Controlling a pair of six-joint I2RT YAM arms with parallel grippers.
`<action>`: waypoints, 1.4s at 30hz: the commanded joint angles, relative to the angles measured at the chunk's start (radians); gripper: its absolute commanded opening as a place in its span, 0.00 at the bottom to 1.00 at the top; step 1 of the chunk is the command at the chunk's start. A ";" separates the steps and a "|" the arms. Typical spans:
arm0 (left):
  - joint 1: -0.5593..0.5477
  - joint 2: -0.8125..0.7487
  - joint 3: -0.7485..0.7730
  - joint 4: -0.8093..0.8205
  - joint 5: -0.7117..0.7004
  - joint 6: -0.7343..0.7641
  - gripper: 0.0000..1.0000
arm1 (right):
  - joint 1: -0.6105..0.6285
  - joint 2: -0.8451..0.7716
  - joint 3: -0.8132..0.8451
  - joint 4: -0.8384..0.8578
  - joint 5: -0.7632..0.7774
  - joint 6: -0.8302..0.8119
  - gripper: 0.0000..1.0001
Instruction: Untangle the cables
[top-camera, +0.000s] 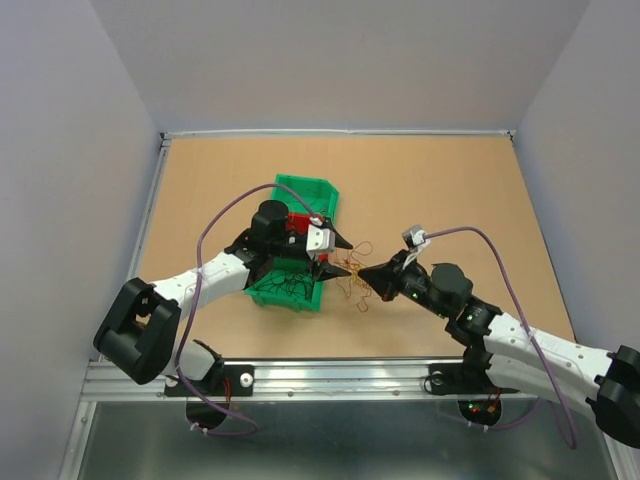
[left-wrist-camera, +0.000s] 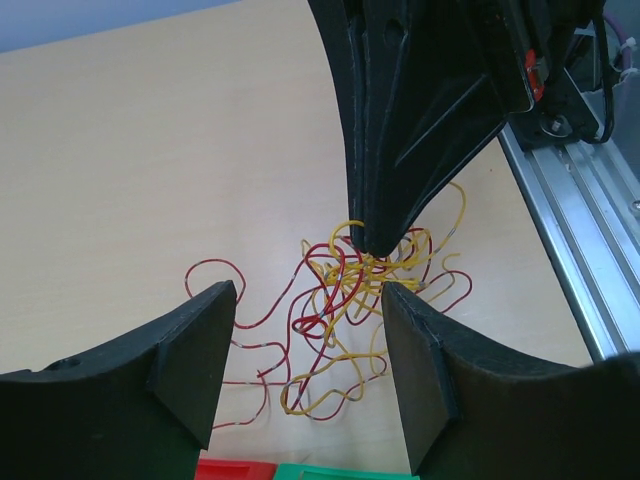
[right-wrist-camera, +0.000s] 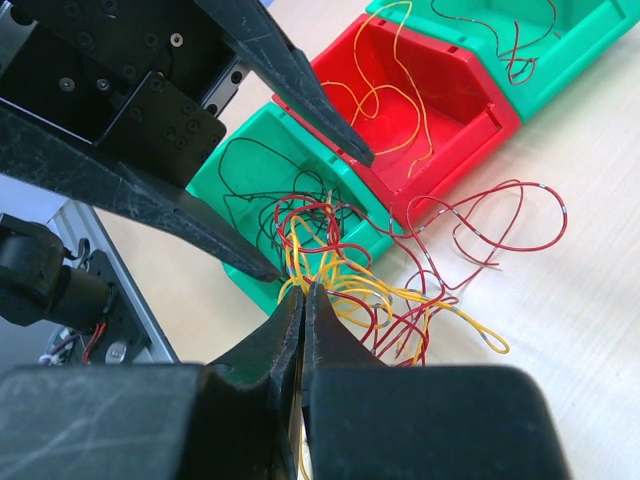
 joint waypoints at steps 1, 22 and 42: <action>-0.007 -0.024 0.034 0.015 0.038 0.009 0.68 | 0.008 0.000 -0.013 0.064 -0.010 -0.005 0.01; 0.033 -0.030 0.080 0.096 -0.106 -0.223 0.00 | 0.008 0.055 -0.134 0.069 0.170 0.084 0.01; 0.242 -0.090 0.064 0.239 -0.467 -0.548 0.00 | 0.008 -0.528 -0.354 -0.319 0.663 0.469 0.01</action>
